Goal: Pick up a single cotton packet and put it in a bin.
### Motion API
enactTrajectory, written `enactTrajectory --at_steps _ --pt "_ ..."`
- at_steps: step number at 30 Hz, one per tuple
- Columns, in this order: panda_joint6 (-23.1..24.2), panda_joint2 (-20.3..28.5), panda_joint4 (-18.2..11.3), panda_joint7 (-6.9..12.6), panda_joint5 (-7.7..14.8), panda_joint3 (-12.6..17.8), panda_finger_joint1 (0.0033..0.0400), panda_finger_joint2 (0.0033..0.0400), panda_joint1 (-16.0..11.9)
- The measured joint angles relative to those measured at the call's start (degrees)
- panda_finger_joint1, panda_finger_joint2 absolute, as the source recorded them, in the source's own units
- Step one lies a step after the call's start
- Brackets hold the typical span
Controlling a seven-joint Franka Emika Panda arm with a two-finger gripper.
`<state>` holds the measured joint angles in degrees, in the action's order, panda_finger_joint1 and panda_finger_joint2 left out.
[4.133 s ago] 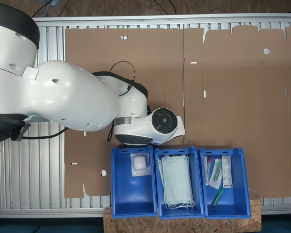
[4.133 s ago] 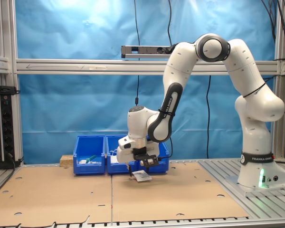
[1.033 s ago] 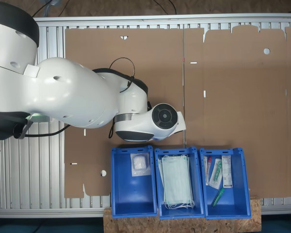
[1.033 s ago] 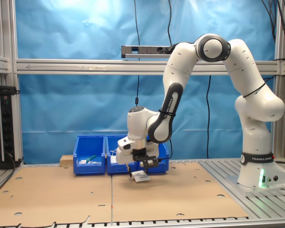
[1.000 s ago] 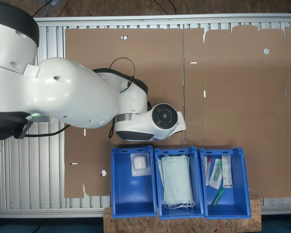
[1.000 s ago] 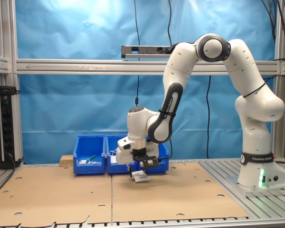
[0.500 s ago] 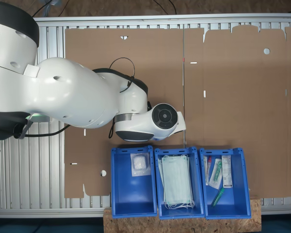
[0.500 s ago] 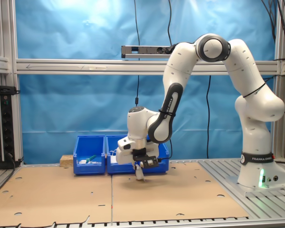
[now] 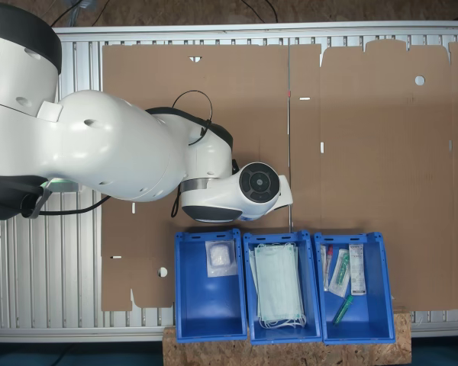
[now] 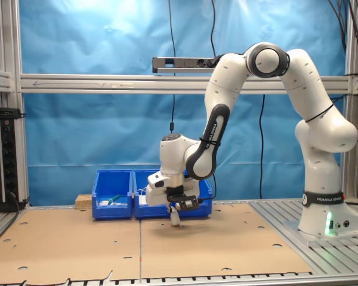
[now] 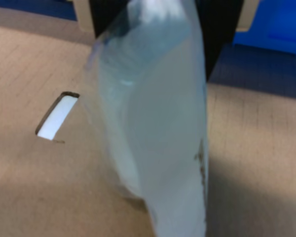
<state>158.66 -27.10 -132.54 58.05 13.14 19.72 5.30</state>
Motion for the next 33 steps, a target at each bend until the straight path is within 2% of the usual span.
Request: enactTrajectory --at_steps 19,33 --pt "-0.1 1.3 0.0 0.00 0.0 -0.2 0.0060 0.0060 0.0" --pt "-7.1 10.5 0.0 0.00 -0.4 -2.4 0.0061 0.0061 0.0"
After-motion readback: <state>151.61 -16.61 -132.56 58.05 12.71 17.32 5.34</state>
